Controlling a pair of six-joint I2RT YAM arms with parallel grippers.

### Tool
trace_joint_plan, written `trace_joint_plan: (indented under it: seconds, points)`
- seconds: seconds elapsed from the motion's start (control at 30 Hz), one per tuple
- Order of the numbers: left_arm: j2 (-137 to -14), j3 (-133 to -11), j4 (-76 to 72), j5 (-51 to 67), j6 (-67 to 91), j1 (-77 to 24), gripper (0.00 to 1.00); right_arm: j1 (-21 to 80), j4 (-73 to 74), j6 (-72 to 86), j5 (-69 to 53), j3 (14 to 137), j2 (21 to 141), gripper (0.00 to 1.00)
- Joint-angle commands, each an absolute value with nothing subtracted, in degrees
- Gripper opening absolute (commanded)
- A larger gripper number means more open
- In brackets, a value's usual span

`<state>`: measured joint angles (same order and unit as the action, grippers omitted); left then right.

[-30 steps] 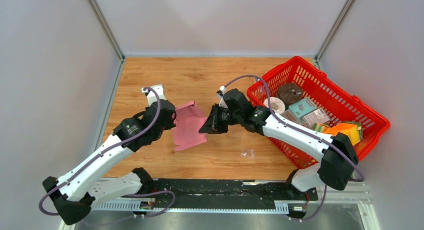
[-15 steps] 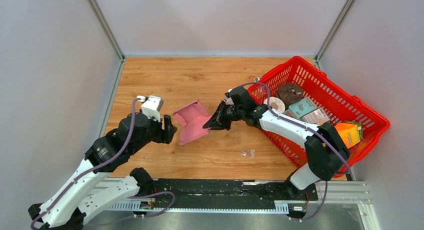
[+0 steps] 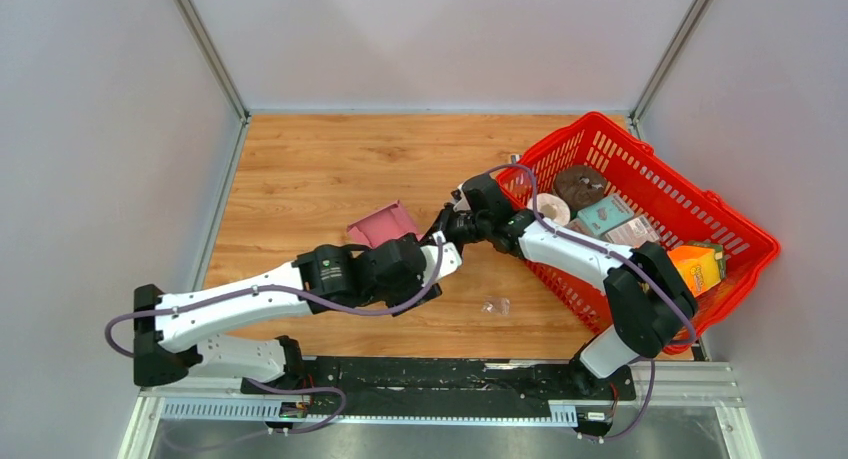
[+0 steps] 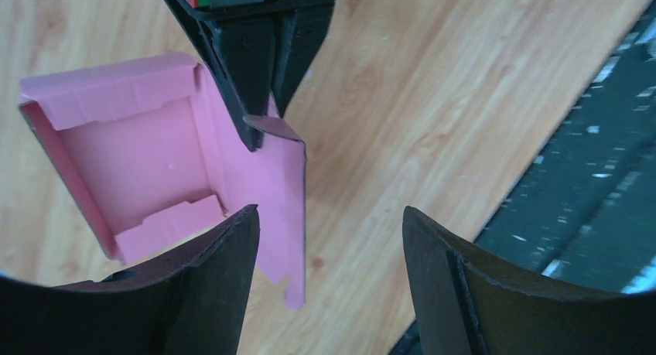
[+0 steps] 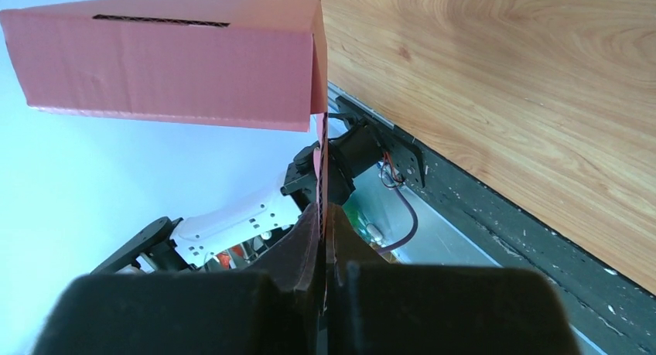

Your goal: Fold the paper box

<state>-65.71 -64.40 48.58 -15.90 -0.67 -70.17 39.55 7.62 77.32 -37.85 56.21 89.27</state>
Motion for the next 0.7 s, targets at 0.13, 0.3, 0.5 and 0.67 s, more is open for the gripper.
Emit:
trace_joint_plan:
  seconds: [0.13,0.3,0.5,0.67]
  points:
    - [-74.26,-66.10,49.66,-36.90,-5.54,-73.56,0.69,39.20,2.20,83.58,-40.25,53.61,87.19,0.04]
    - [-76.11,-64.42,49.22,-42.70,-5.54,-73.56,0.41,39.29,2.89,82.80,-39.91,53.52,85.52,0.04]
    - [-74.81,-63.72,51.68,-45.18,-3.17,-73.56,0.07,38.76,8.43,68.75,-34.11,55.99,82.01,0.33]
    - [-67.70,-63.11,53.08,-38.08,5.50,-69.45,0.00,37.18,20.25,53.03,-23.50,60.96,75.34,0.80]
